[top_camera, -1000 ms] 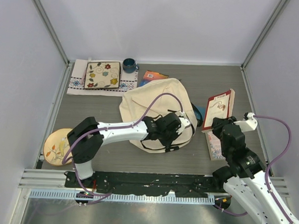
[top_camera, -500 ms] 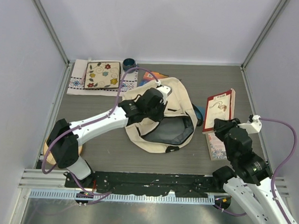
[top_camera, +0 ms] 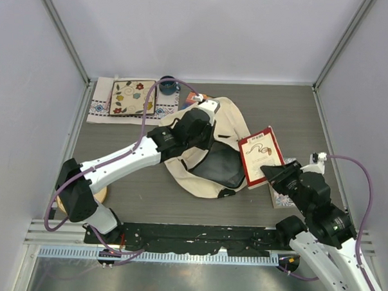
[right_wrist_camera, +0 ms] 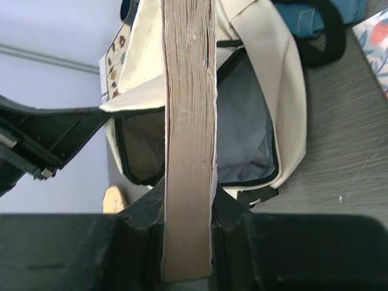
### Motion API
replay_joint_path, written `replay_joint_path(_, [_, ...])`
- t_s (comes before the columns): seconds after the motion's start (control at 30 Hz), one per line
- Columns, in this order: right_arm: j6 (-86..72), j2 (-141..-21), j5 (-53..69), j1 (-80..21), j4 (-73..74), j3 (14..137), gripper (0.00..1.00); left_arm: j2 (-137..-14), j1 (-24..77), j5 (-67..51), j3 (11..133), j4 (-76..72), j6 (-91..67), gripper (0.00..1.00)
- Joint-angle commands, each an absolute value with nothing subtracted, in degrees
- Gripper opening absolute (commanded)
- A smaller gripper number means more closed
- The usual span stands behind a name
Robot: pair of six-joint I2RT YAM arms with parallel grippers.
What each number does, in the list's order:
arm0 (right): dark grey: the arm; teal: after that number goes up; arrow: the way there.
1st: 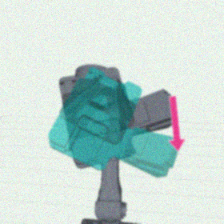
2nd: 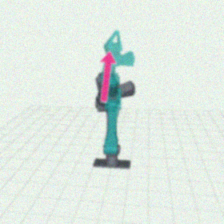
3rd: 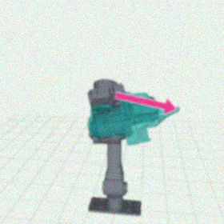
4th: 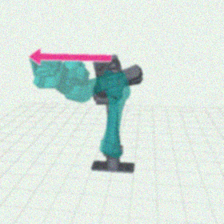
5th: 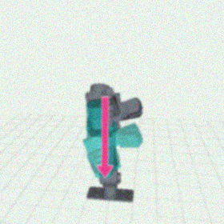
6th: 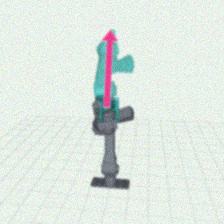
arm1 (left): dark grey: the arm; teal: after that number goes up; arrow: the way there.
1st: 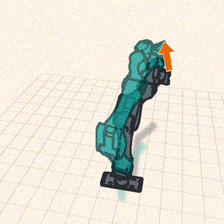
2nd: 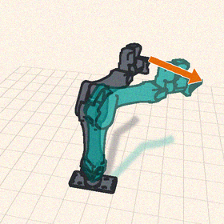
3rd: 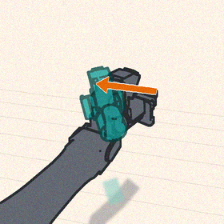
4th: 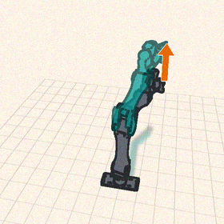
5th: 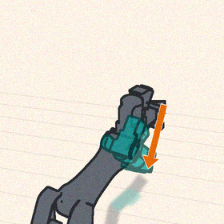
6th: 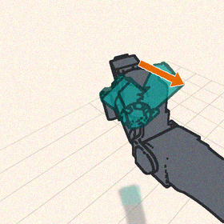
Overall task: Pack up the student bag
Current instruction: Place the book in the student bag.
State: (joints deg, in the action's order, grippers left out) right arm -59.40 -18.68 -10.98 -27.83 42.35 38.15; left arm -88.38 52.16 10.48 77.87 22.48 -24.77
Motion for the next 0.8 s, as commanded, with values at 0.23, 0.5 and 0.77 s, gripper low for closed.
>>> replay_joint_path(0.23, [-58.28, -16.36, 5.98, -27.69, 41.57, 42.43, 0.01, -86.04, 52.21, 14.76, 81.12, 15.73, -26.98, 0.00])
replay_joint_path(0.5, [-50.28, -13.01, 1.93, -27.60, 41.14, 47.46, 0.01, -87.27, 52.21, 15.38, 82.00, 17.31, -26.89, 0.00])
replay_joint_path(0.77, [-46.58, -17.04, 18.15, -27.69, 41.66, 47.11, 0.01, -88.15, 52.03, 16.17, 83.32, 18.19, -27.16, 0.00])
